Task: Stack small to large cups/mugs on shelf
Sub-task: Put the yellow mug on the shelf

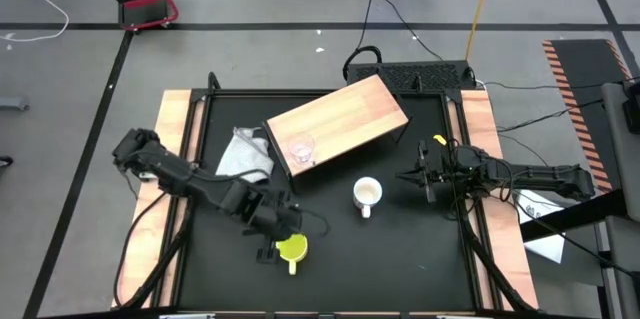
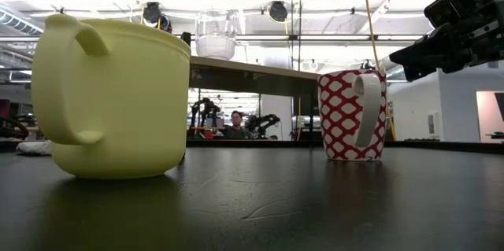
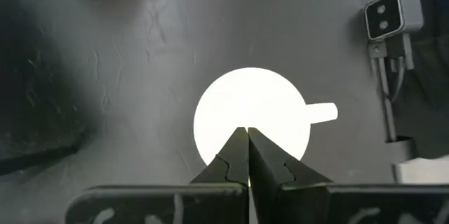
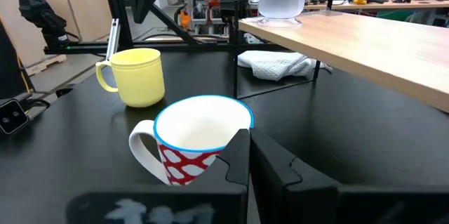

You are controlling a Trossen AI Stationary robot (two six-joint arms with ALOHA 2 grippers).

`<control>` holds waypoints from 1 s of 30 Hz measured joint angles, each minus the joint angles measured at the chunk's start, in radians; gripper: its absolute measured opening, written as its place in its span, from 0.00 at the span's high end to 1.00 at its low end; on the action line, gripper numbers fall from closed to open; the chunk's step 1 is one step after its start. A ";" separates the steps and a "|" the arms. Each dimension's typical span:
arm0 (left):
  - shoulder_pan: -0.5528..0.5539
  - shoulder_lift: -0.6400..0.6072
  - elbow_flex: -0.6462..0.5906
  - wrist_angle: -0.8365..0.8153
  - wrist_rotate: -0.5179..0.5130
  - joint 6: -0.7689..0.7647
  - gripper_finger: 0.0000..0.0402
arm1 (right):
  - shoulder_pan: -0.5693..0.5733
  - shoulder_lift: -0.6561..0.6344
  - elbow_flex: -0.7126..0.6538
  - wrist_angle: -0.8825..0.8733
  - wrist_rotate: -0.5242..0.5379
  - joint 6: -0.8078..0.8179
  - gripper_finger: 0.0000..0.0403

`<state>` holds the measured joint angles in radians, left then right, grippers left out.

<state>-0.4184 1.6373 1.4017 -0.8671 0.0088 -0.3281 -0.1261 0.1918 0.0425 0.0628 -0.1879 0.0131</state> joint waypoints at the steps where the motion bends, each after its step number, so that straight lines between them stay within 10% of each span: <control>1: 0.012 0.000 0.000 -0.002 0.018 -0.004 1.00 | 0.000 0.000 0.000 0.000 0.000 0.000 1.00; 16: 0.043 0.047 -0.005 0.006 0.189 0.021 1.00 | 0.000 0.000 0.000 -0.001 0.000 -0.003 1.00; 30: 0.036 0.081 -0.005 0.004 0.122 0.044 1.00 | 0.000 0.008 0.000 -0.001 0.000 0.000 1.00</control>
<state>-0.3829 1.7180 1.3964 -0.8627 0.1308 -0.2839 -0.1261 0.1997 0.0424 0.0620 -0.1879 0.0135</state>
